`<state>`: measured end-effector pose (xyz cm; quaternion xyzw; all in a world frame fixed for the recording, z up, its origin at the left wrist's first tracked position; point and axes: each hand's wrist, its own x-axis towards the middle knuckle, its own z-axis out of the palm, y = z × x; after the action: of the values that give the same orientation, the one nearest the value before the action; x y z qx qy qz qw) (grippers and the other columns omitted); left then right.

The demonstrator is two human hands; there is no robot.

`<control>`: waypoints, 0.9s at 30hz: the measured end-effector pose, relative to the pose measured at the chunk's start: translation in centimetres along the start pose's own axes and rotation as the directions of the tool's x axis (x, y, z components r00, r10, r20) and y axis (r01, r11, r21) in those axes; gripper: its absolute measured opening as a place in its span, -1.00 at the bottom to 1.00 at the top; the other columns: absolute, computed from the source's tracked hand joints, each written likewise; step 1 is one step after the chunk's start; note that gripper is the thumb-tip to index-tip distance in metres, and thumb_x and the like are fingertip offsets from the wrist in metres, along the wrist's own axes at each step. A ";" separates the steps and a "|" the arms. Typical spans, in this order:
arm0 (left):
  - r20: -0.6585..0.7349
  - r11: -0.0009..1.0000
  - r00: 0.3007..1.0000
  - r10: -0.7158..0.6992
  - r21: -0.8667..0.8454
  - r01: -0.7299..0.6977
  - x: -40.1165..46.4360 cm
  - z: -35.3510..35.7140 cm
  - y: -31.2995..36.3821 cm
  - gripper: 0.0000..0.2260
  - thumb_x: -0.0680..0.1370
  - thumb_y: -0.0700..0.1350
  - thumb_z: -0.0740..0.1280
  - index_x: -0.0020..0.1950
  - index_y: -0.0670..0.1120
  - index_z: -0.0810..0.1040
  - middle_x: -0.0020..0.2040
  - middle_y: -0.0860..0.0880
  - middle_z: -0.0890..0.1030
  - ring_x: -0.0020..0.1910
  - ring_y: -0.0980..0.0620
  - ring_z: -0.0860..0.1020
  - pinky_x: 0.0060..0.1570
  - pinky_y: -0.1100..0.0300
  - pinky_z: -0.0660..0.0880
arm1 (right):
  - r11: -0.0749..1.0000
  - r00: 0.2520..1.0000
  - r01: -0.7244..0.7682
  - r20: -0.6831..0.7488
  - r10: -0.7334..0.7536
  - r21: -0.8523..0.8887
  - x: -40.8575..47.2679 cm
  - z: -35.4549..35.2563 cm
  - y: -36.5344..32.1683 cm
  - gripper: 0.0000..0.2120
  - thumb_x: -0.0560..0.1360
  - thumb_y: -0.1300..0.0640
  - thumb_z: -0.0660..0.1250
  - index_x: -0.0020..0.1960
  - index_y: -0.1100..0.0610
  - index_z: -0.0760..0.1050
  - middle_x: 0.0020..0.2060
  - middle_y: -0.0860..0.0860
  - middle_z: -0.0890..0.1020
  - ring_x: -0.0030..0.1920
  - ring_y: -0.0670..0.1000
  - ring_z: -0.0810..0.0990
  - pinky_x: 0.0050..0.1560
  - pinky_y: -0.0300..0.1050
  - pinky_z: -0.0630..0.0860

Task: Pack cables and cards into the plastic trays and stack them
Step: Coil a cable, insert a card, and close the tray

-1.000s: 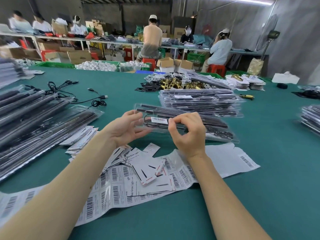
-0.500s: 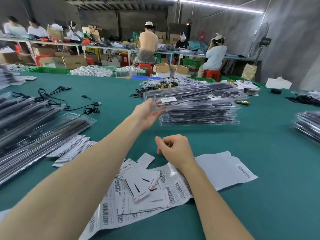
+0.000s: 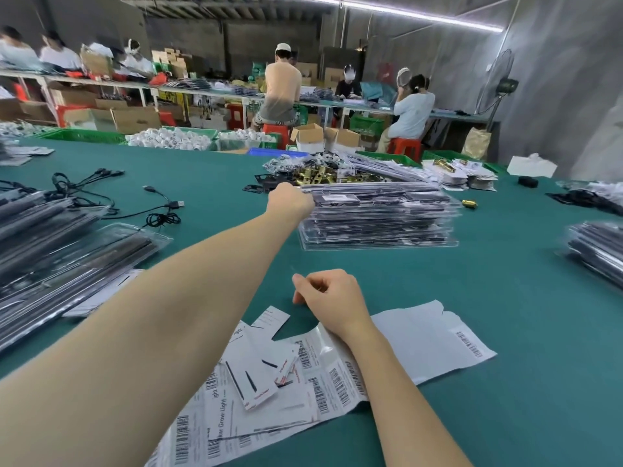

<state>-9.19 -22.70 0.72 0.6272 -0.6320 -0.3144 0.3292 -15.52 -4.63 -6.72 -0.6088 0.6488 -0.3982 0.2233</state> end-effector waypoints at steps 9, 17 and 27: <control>-0.102 0.971 0.994 0.034 -0.232 -0.057 -2.5 -1.1 -1.9 -0.77 0.58 -0.04 0.31 0.19 -0.08 0.44 0.07 -0.04 0.50 -0.16 0.05 0.48 -0.36 0.24 0.34 | 0.995 0.997 -0.072 -0.001 0.072 0.076 0.0 -0.3 -0.3 -0.64 0.55 -0.12 0.32 -0.37 -0.05 0.65 -0.36 -0.10 0.69 -0.32 -0.04 0.60 -0.07 -0.07 0.58; 0.060 0.884 0.914 0.402 0.236 -0.404 -15.5 -2.5 -6.3 -0.82 0.56 0.16 0.27 -0.07 0.07 0.50 -0.07 0.12 0.59 -0.06 0.05 0.54 -0.09 0.10 0.47 | 0.979 0.981 -0.096 -0.149 0.124 0.182 0.6 -1.8 -0.2 -0.59 0.59 0.00 0.30 -0.41 0.08 0.53 -0.56 -0.05 0.55 -0.53 -0.09 0.50 -0.34 -0.21 0.41; 0.156 0.739 0.785 0.599 0.269 -0.618 -17.3 -3.2 -10.8 -0.78 0.64 0.10 0.22 -0.05 0.00 0.54 -0.13 0.08 0.56 -0.06 0.04 0.48 -0.09 0.07 0.49 | 0.997 0.945 -0.020 -0.328 -0.005 -0.072 0.1 -2.4 2.0 -0.60 0.58 -0.05 0.32 -0.40 0.02 0.60 -0.40 -0.21 0.65 -0.33 -0.09 0.59 -0.18 -0.20 0.47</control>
<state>-0.33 -5.56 -6.51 0.4200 -0.8520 -0.1061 0.2940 -18.59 -4.22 -6.87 -0.5395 0.6934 -0.4688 0.0909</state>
